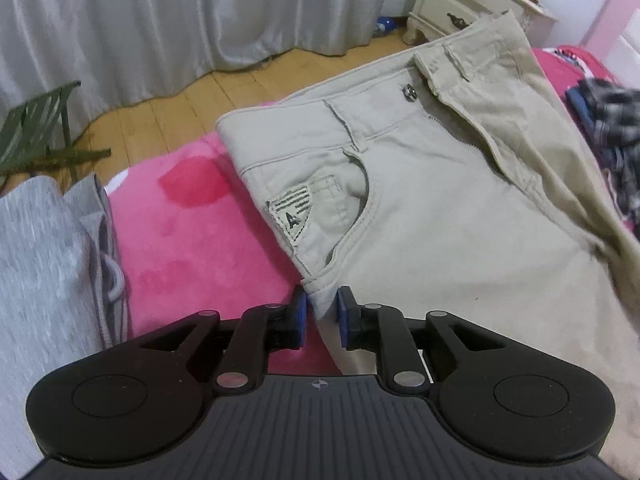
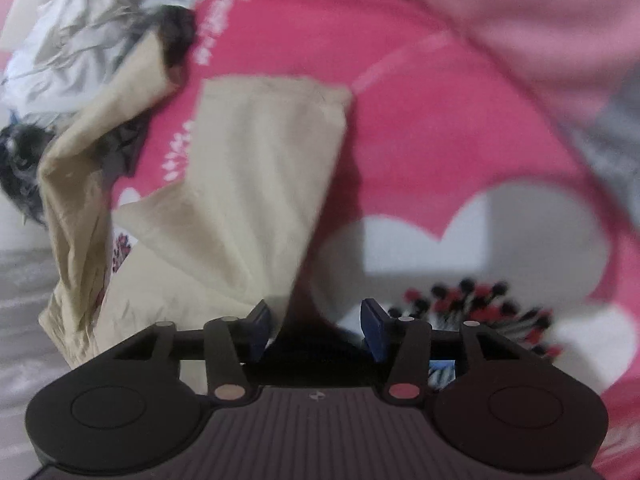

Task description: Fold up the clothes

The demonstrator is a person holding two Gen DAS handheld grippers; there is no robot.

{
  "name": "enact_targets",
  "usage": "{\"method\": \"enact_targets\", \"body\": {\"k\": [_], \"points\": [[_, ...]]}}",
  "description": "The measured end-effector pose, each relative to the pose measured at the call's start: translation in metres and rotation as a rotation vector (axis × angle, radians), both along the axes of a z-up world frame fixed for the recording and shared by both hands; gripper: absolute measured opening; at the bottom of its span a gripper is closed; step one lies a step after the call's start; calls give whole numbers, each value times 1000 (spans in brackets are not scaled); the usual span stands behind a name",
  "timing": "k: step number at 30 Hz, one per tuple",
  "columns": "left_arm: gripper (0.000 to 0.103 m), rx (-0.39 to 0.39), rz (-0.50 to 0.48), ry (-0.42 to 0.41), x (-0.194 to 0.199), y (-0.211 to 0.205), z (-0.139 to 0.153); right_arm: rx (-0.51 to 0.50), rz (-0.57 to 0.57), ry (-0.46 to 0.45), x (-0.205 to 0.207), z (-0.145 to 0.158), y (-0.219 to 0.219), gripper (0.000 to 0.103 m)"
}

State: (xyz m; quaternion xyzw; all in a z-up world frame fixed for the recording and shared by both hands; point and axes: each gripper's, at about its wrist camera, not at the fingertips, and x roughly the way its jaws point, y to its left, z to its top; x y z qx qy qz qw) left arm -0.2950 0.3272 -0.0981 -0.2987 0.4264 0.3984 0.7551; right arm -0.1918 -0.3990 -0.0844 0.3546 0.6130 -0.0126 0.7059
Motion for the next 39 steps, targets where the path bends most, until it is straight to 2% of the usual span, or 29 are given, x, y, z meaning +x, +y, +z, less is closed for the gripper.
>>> {"method": "enact_targets", "body": {"k": [3, 5, 8, 10, 12, 15, 18, 19, 21, 22, 23, 24, 26, 29, 32, 35, 37, 39], "points": [[23, -2, 11, 17, 3, 2, -5, -153, 58, -113, 16, 27, -4, 53], [24, 1, 15, 20, 0, 0, -4, -217, 86, -197, 35, 36, -8, 55], [25, 20, 0, 35, 0, -4, -4, -301, 172, -310, 71, 30, -6, 59], [26, 32, -10, 47, 2, -6, -4, -381, 259, -344, 98, 14, 1, 59], [26, 36, -15, 56, 4, -6, -5, -399, 306, -359, 117, -1, 2, 59], [26, 39, -21, 66, 6, -6, -5, -293, 322, -356, 126, -18, 2, 64], [26, 50, -22, 72, 7, -8, -6, -253, 346, -367, 121, -23, 6, 64], [26, 56, -23, 75, 8, -8, -6, -264, 359, -366, 119, -22, 8, 61], [26, 71, -27, 83, 10, -11, -7, -286, 386, -364, 113, -19, 13, 33], [26, 77, -29, 87, 11, -12, -6, -296, 399, -363, 110, -18, 15, 26], [26, 81, -31, 91, 11, -12, -6, -307, 412, -361, 107, -16, 17, 10], [26, 82, -32, 92, 11, -12, -6, -320, 417, -363, 103, -14, 19, 6], [26, 79, -34, 91, 11, -12, -6, -374, 352, -390, 91, 0, 13, 5], [26, 77, -39, 91, 10, -11, -5, -472, 165, -363, 67, 14, -8, 5], [27, 82, -44, 99, 11, -12, -6, -439, 46, -282, 56, -8, -31, 6], [27, 84, -59, 108, 13, -12, -5, -486, 62, -289, 55, -22, -27, 11], [27, 79, -67, 107, 12, -11, -5, -504, 42, -289, 49, -15, -27, 17], [27, 76, -68, 102, 12, -11, -5, -558, 29, -298, 38, -1, -26, 18]]}}
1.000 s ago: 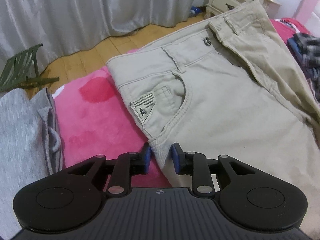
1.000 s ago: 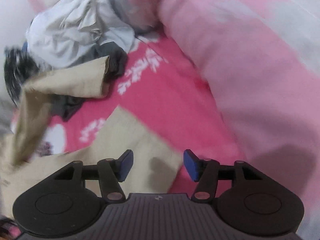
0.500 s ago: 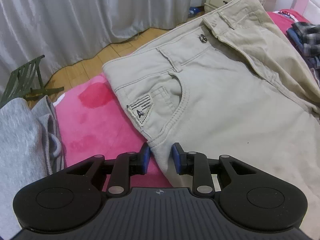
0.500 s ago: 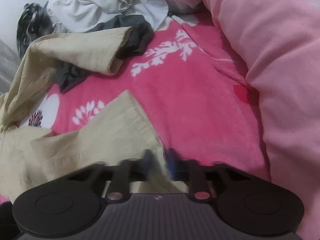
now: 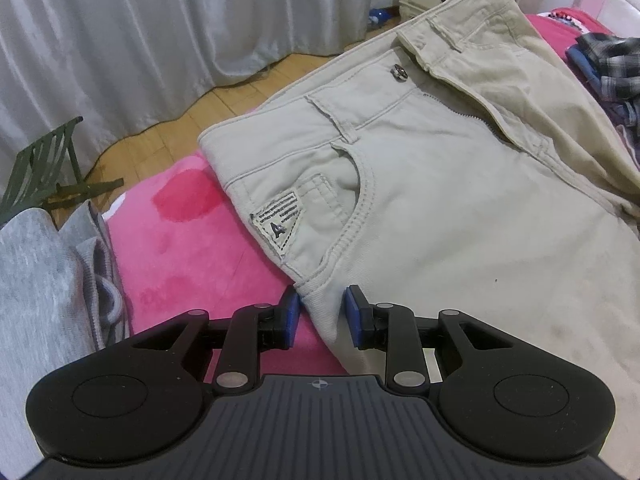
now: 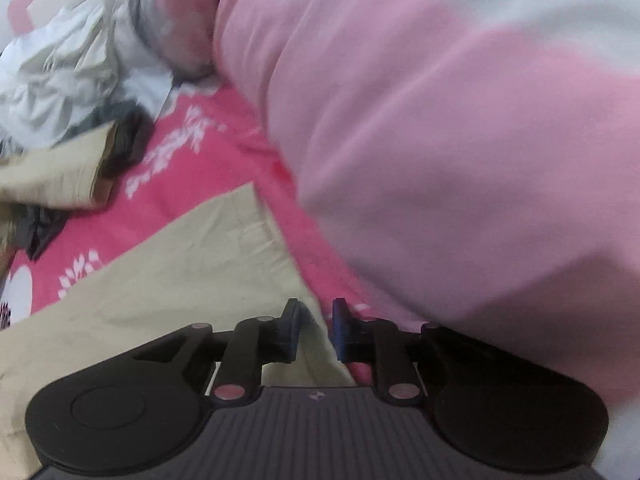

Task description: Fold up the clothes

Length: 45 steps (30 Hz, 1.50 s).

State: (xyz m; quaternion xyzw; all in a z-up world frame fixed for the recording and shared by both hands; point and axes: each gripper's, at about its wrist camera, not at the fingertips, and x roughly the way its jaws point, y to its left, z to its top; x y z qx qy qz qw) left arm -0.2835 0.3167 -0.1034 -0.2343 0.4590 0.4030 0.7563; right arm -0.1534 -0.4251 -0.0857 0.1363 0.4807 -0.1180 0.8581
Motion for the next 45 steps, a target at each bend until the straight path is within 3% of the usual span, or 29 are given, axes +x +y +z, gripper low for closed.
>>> {"method": "enact_targets", "body": {"k": [3, 6, 8, 10, 11, 14, 19, 22, 25, 27, 33, 36, 41, 45], "points": [[27, 14, -14, 3, 0, -3, 0, -93, 111, -47, -19, 24, 13, 23], [27, 25, -29, 7, -1, -4, 1, -74, 382, -84, -32, 32, 34, 23], [28, 25, -38, 10, -2, -3, 3, -94, 515, -46, -36, 20, 53, 21], [34, 22, -48, 13, -5, -1, 4, -135, 561, 74, -32, -8, 62, 22], [36, 24, -59, 16, -7, 0, 6, -152, 579, 121, -32, -19, 65, 22], [39, 29, -98, 36, -16, 2, 13, -166, 588, 130, -40, -32, 60, 23], [39, 104, -112, 122, -32, 3, 33, -171, 586, 197, -33, -25, 60, 25], [39, 108, -83, 65, -40, 5, 50, -196, 575, 198, -25, -12, 70, 25], [39, 71, -100, -20, -21, 1, 59, -165, 568, 87, -10, 15, 82, 30], [39, 41, -135, -82, 0, -7, 63, -149, 577, 10, 5, 30, 95, 40], [43, -20, -375, -211, 95, -53, 63, -154, 618, -143, 73, 47, 140, 56], [43, -29, -448, -234, 129, -70, 57, -53, 548, -144, 114, 40, 139, 63], [43, -57, -464, -286, 163, -82, 49, 347, 276, -165, 166, 13, 95, 71], [43, -63, -479, -332, 176, -99, 48, 492, 153, -135, 200, -12, 82, 74]]}}
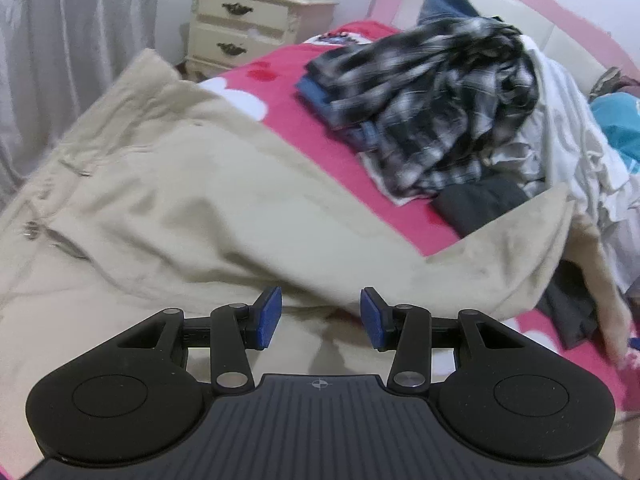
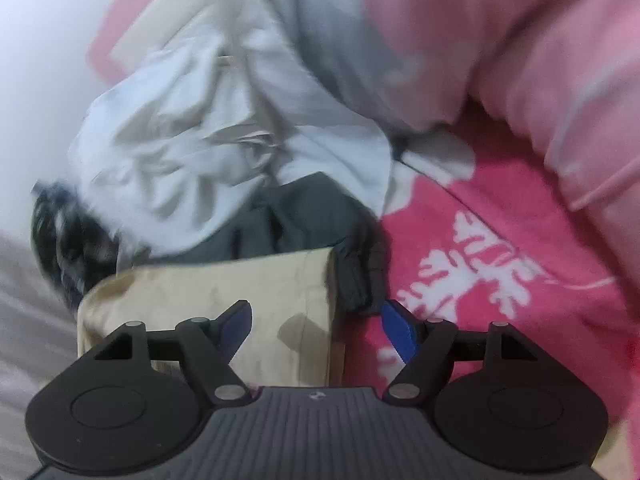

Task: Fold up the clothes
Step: 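Grasp the trouser leg hem with the right gripper and lift it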

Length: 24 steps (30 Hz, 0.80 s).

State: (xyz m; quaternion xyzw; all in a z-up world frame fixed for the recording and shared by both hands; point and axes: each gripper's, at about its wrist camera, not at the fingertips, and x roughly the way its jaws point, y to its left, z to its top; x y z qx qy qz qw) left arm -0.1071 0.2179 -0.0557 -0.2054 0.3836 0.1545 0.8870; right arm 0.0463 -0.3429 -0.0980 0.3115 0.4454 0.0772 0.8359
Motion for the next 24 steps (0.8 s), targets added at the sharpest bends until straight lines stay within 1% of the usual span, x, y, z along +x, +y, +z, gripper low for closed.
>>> {"method": "enact_targets", "body": {"k": [1, 2, 4, 5, 8, 9, 11, 12, 17, 21, 24], "points": [[43, -4, -9, -6, 3, -5, -1, 13, 2, 5, 6, -4, 1, 72], [43, -7, -18, -12, 6, -10, -3, 8, 6, 5, 11, -6, 4, 65], [43, 4, -40, -10, 11, -20, -6, -17, 19, -18, 15, -5, 11, 40], [43, 10, -52, -9, 13, -25, -7, -36, 43, -43, 13, 0, 15, 19], [43, 50, -88, -12, 16, -38, -7, -79, 102, -128, 0, 19, 24, 13], [43, 61, -96, -11, 16, -40, -7, -83, 114, -160, -8, 28, 25, 11], [43, 81, -100, -6, 17, -42, -7, -61, 118, -228, -26, 50, 22, 10], [43, 83, -97, -3, 16, -42, -7, -48, 119, -276, -38, 65, 20, 10], [43, 97, -69, 0, 14, -39, -5, -6, 123, -456, -89, 139, 9, 9], [43, 110, -59, 8, 13, -39, -4, -51, 145, -591, -124, 203, 5, 9], [43, 116, -53, 12, 14, -38, -6, -112, 159, -650, -142, 234, 1, 9]]}}
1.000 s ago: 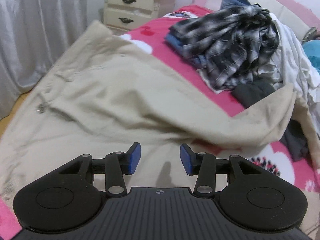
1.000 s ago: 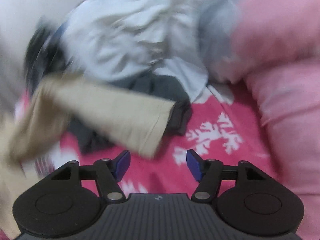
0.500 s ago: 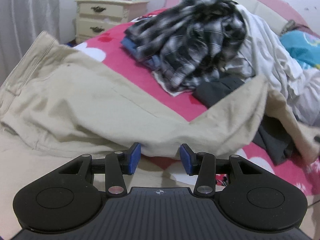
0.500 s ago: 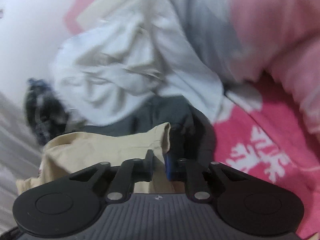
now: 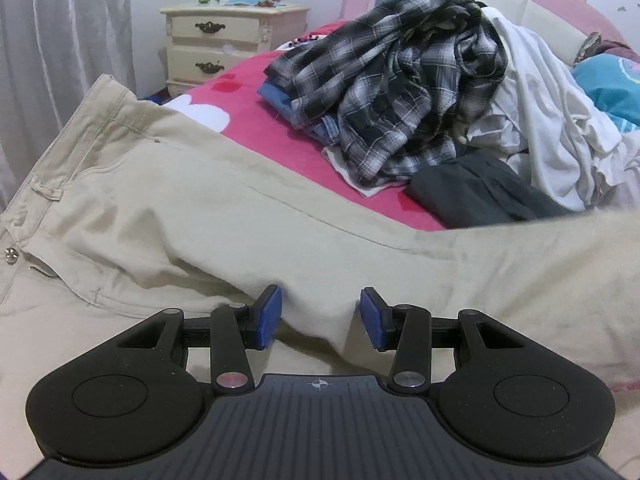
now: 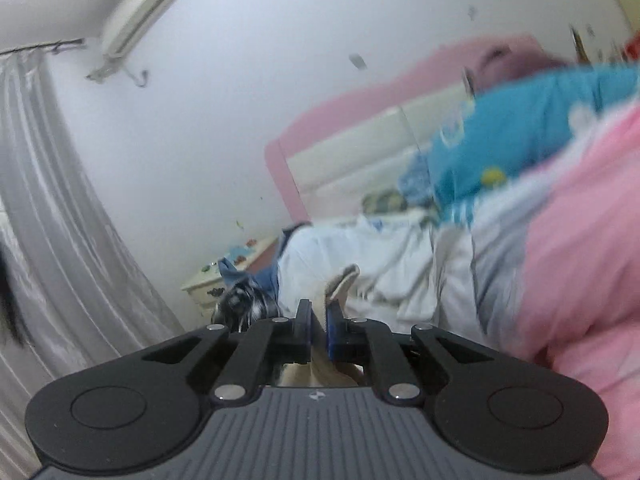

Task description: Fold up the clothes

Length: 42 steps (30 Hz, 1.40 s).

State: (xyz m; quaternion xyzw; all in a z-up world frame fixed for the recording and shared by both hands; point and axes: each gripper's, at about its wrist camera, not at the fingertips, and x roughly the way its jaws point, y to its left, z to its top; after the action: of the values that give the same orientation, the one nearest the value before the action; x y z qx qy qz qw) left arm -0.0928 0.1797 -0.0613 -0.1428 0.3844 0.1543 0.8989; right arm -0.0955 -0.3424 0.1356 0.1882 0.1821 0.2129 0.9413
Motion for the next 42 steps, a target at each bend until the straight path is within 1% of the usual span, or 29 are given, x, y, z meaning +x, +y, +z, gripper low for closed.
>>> {"method": "enact_targets", "body": {"k": [2, 5, 9, 12, 17, 19, 22, 23, 25, 28, 29, 31, 32, 33, 34, 35, 38, 41, 42], "points": [[43, -1, 5, 1, 2, 0, -3, -41, -23, 3, 1, 6, -3, 9], [43, -2, 12, 0, 11, 1, -8, -70, -56, 53, 17, -1, -12, 9], [44, 13, 16, -6, 27, 4, -14, -146, -85, 116, 59, -20, -15, 9], [44, 29, 26, -10, 44, 9, -22, -208, -143, 192, 93, -46, -21, 8], [44, 50, 50, 9, 72, 22, -41, -324, -225, 343, 150, -104, -25, 8], [44, 51, 58, 16, 81, 28, -47, -387, -242, 358, 163, -122, -19, 8], [44, 82, 57, 22, 92, 34, -55, -481, -264, 365, 178, -146, -5, 8], [44, 95, 53, 22, 95, 35, -58, -519, -269, 364, 183, -154, 0, 8], [46, 112, 47, 20, 99, 34, -62, -641, -265, 343, 194, -171, 17, 9], [50, 143, 25, 16, 102, 30, -63, -849, -261, 334, 208, -197, 40, 13], [50, 140, 21, 17, 102, 31, -62, -915, -257, 325, 210, -203, 46, 18], [50, 116, 21, 11, 102, 35, -58, -997, -253, 290, 205, -205, 56, 20], [50, 104, 21, 1, 100, 37, -54, -1025, -254, 272, 201, -205, 59, 23], [50, 98, 23, -9, 97, 38, -50, -1007, -266, 253, 196, -199, 58, 30], [50, 93, 26, -18, 94, 40, -45, -989, -277, 234, 190, -194, 57, 34], [50, 85, 30, -27, 90, 43, -41, -969, -290, 218, 184, -188, 55, 37], [51, 64, 44, -62, 71, 53, -25, -883, -342, 211, 172, -169, 44, 38], [52, 81, 66, -81, 46, 69, -12, -810, -393, 208, 176, -148, 38, 40], [52, 88, 77, -83, 40, 76, -10, -787, -423, 200, 177, -140, 35, 43]]}}
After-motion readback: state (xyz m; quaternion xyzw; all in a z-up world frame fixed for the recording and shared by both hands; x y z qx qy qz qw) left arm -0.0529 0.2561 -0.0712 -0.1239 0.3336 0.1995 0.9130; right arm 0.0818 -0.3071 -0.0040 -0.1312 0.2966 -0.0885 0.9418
